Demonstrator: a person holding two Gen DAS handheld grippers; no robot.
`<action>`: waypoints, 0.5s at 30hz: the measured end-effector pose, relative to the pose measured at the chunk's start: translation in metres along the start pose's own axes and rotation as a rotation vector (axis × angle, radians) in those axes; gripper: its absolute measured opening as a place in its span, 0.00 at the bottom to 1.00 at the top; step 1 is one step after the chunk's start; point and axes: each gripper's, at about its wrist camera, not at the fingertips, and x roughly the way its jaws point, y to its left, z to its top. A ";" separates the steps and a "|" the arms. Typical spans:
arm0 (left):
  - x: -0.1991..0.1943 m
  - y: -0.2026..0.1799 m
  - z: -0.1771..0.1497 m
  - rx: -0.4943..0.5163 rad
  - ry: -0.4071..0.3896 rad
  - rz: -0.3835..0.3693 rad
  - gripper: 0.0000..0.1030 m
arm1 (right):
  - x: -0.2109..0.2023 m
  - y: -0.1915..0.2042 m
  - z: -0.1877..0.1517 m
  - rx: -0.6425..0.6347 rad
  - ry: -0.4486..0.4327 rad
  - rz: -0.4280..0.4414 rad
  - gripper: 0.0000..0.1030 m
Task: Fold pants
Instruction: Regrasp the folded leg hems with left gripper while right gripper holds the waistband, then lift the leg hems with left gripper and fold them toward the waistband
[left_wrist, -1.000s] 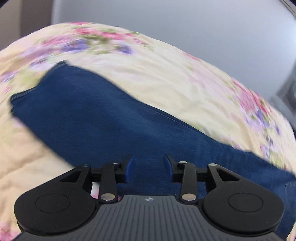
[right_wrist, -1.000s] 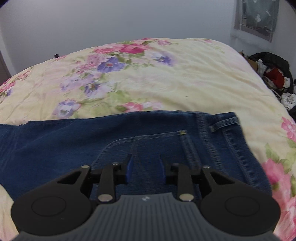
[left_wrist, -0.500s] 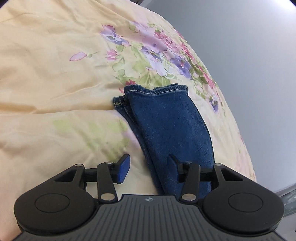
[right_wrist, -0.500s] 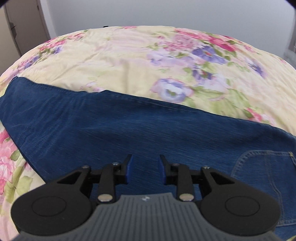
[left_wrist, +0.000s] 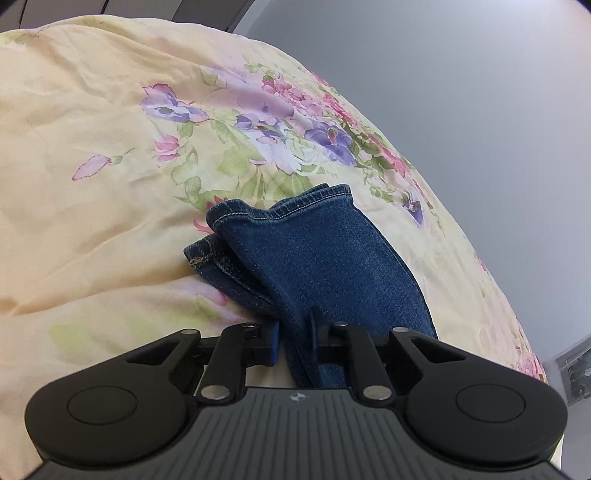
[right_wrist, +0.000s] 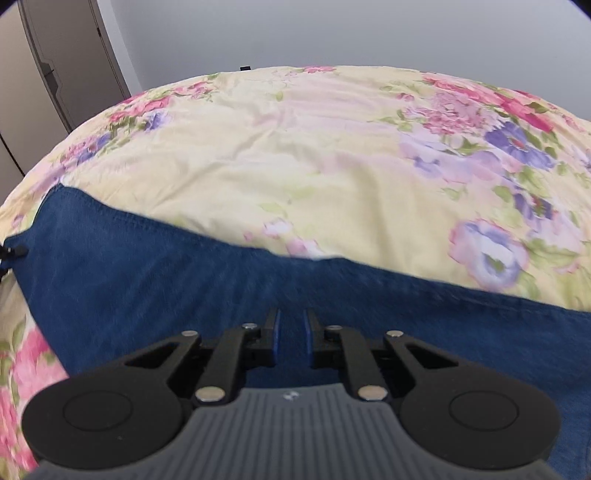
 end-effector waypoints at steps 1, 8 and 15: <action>0.001 0.002 0.001 -0.008 0.000 -0.008 0.16 | 0.008 0.003 0.005 0.006 0.002 0.000 0.05; 0.009 0.015 0.005 -0.019 0.025 -0.047 0.21 | 0.064 0.005 0.027 0.093 0.046 -0.046 0.00; 0.008 0.012 0.007 -0.028 0.035 -0.041 0.17 | 0.048 0.018 0.022 0.074 0.086 -0.050 0.00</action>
